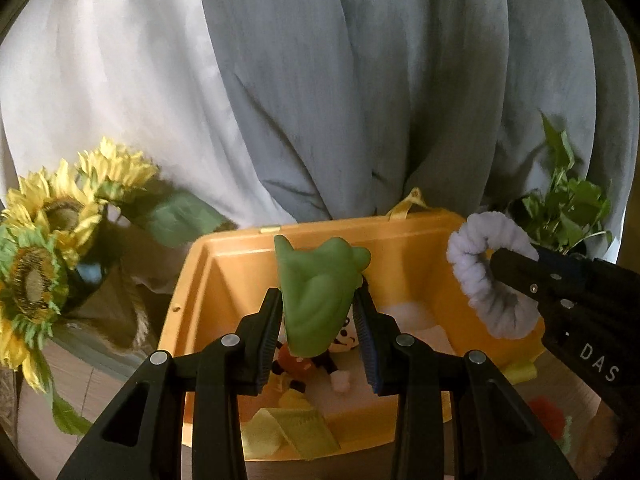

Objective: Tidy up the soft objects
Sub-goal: 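Open the left tool over the crate while the right tool releases the scrunchie inside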

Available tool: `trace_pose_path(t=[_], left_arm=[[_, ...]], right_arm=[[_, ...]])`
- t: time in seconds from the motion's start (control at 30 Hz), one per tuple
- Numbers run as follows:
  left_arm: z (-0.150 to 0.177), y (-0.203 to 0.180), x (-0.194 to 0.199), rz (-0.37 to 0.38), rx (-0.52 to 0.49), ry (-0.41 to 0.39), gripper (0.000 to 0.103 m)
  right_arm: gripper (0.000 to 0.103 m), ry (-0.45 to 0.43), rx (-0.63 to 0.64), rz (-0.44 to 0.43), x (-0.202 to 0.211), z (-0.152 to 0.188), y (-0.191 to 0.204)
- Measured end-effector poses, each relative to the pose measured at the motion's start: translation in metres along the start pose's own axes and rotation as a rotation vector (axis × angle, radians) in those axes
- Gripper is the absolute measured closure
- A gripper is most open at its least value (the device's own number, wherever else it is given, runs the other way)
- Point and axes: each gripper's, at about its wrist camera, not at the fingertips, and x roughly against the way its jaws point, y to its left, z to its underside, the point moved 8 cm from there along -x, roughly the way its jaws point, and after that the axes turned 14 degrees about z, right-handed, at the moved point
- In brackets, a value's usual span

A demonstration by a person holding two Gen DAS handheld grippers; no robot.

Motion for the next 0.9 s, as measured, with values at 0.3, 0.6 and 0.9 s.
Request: trace_pose_path(t=[0.3, 0.6, 0.9], left_arm=[[0.003, 0.005, -0.006, -0.013, 0.008, 0.013, 0.050], [0.000, -0.002, 0.024, -0.058, 0.019, -0.017, 0.040], [0.002, -0.026, 0.068, -0.068, 0.022, -0.076, 0.034]], right_arm=[[0.056, 0.029, -0.010, 0.004, -0.015, 0.004, -0.002], [0.051, 0.018, -0.037, 0.032, 0.000, 0.005, -0.017], [0.044, -0.032, -0.052, 0.067, 0.043, 0.007, -0.038]])
